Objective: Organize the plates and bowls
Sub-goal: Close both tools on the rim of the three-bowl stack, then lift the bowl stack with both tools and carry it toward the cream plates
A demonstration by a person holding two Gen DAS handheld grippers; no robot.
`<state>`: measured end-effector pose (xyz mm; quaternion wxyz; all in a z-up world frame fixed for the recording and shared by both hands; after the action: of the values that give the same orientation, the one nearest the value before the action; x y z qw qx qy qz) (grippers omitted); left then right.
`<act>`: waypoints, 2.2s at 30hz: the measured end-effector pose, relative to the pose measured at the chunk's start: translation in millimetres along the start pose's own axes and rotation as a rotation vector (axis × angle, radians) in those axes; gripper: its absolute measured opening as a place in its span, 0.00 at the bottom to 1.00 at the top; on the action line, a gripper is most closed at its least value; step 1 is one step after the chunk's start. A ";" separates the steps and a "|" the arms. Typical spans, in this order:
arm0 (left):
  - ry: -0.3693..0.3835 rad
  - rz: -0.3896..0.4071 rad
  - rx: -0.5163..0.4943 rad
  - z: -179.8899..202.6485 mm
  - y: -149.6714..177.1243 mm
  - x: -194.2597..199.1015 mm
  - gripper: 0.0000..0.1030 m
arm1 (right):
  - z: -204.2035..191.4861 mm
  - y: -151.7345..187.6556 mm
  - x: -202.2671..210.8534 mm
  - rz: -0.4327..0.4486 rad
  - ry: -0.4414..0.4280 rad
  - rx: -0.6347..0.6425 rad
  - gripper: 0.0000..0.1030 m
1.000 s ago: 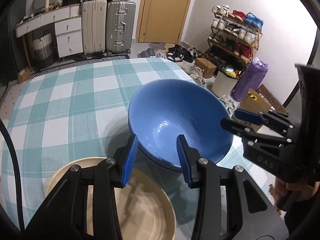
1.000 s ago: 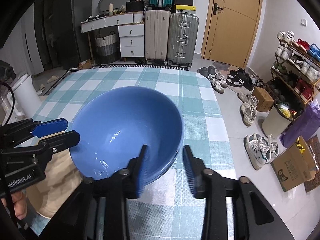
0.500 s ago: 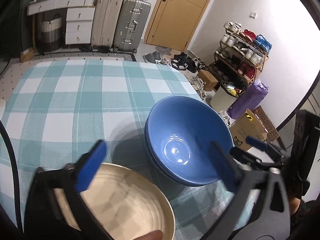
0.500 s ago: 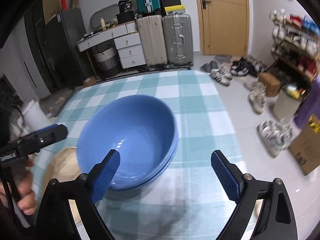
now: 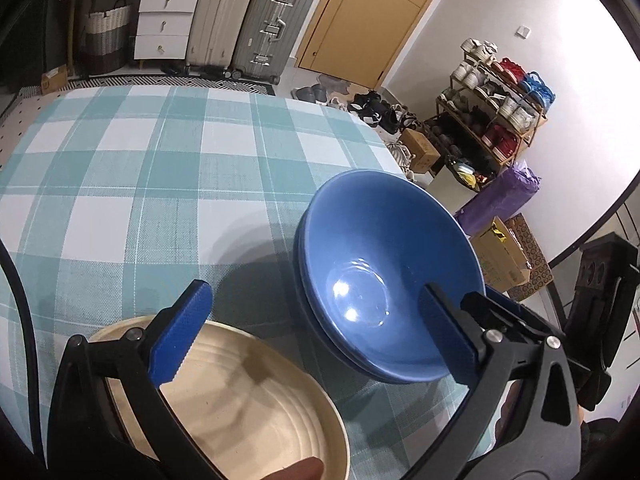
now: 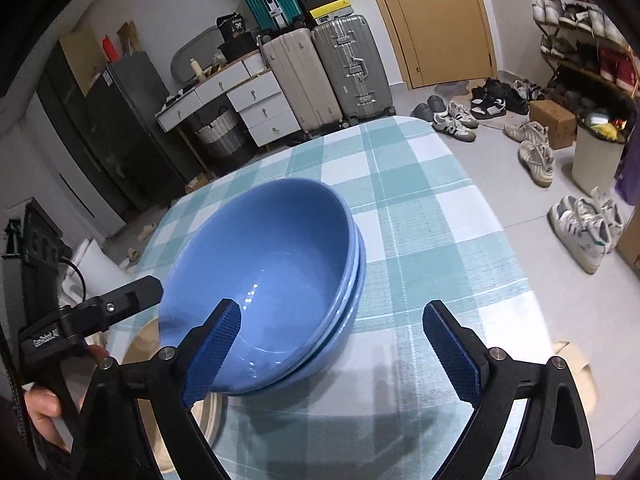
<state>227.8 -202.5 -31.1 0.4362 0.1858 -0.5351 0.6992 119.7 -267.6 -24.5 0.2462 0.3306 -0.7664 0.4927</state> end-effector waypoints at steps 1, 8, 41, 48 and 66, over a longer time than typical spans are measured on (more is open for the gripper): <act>0.005 -0.004 0.002 -0.7 0.3 -2.6 0.92 | -0.9 0.4 -2.7 -0.007 -0.010 -0.006 0.85; 0.045 -0.051 -0.007 1.0 3.1 -20.8 0.64 | -3.6 2.3 -17.0 -0.046 -0.015 0.006 0.54; 0.043 -0.021 -0.140 25.2 8.0 -2.1 0.37 | -6.8 0.9 20.3 -0.006 0.026 0.040 0.39; 0.051 0.006 -0.154 31.1 9.8 22.4 0.37 | -19.0 0.6 39.0 0.018 0.036 0.066 0.39; 0.063 0.079 -0.167 42.6 21.5 102.9 0.38 | -61.6 7.1 86.5 0.069 0.037 0.110 0.39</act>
<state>145.0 -200.0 46.4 0.4389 0.1053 -0.5845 0.6742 60.5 -231.8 56.3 0.2247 0.3078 -0.7443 0.5484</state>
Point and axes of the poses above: each gripper's, at about its wrist camera, not at the fingertips, and x roughly against the way its jaws point, z to its right, y to its underside, the point moved 9 cm from there along -x, roughly the way its jaws point, and after that the axes turned 2 degrees about -x, right-handed, at the moved point
